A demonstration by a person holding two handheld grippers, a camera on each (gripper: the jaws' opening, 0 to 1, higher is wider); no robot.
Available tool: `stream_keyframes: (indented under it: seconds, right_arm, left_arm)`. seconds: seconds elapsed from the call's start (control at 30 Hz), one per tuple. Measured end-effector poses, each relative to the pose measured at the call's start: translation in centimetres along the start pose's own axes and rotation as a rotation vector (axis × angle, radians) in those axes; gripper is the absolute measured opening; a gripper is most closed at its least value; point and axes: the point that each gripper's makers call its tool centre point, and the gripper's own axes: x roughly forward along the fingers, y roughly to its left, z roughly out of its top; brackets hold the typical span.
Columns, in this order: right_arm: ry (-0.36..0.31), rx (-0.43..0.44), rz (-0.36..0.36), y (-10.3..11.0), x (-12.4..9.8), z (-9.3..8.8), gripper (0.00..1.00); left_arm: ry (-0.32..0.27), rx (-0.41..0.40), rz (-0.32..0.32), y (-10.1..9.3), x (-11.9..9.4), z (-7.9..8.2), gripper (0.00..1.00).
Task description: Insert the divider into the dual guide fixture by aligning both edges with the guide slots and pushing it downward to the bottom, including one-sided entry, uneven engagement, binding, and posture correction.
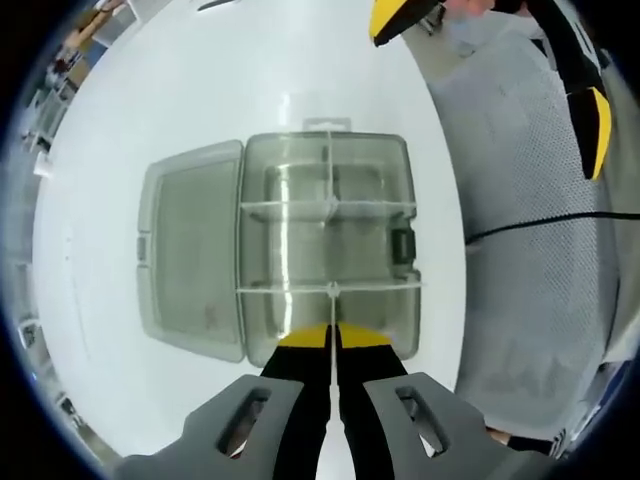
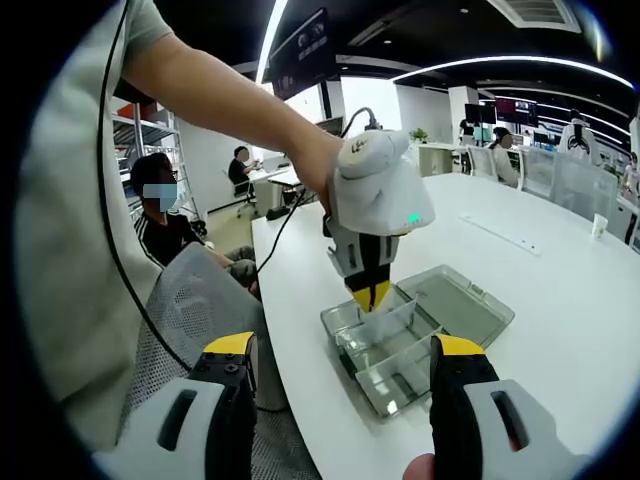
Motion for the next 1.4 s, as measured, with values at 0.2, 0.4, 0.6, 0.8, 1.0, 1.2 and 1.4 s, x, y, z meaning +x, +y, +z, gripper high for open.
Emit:
stream_keyframes:
  seconds: [0.2, 0.4, 0.6, 0.8, 1.0, 1.2, 1.4]
  right_arm:
    - [-0.001, 0.001, -0.002, -0.09, -0.06, 0.09, 0.68]
    - [0.001, 0.001, -0.001, -0.1, 0.06, 0.04, 0.68]
    - [0.001, 0.0, -0.001, -0.18, 0.03, 0.12, 0.68]
    - [0.003, 0.001, -0.002, -0.25, 0.02, 0.05, 0.68]
    - [0.005, 0.001, 0.0, -0.14, 0.09, -0.02, 0.68]
    - [0.013, 0.001, -0.003, -0.31, -0.08, -0.28, 0.69]
    - [0.024, -0.004, 0.002, -0.26, -0.03, -0.34, 0.69]
  left_arm:
    - [0.009, 0.002, 0.003, 0.06, 0.27, -0.04, 0.0]
    - [0.009, -0.004, 0.005, 0.0, 0.4, -0.12, 0.0]
    - [0.02, 0.01, 0.012, -0.03, 0.55, -0.05, 0.0]
    - [0.017, 0.009, 0.016, -0.02, 0.59, -0.06, 0.0]
    - [0.016, 0.007, 0.017, -0.03, 0.6, -0.09, 0.0]
    - [0.0, -0.009, 0.023, 0.03, 0.62, -0.11, 0.0]
    - [-0.037, -0.026, 0.05, 0.62, 0.0, -0.23, 0.06]
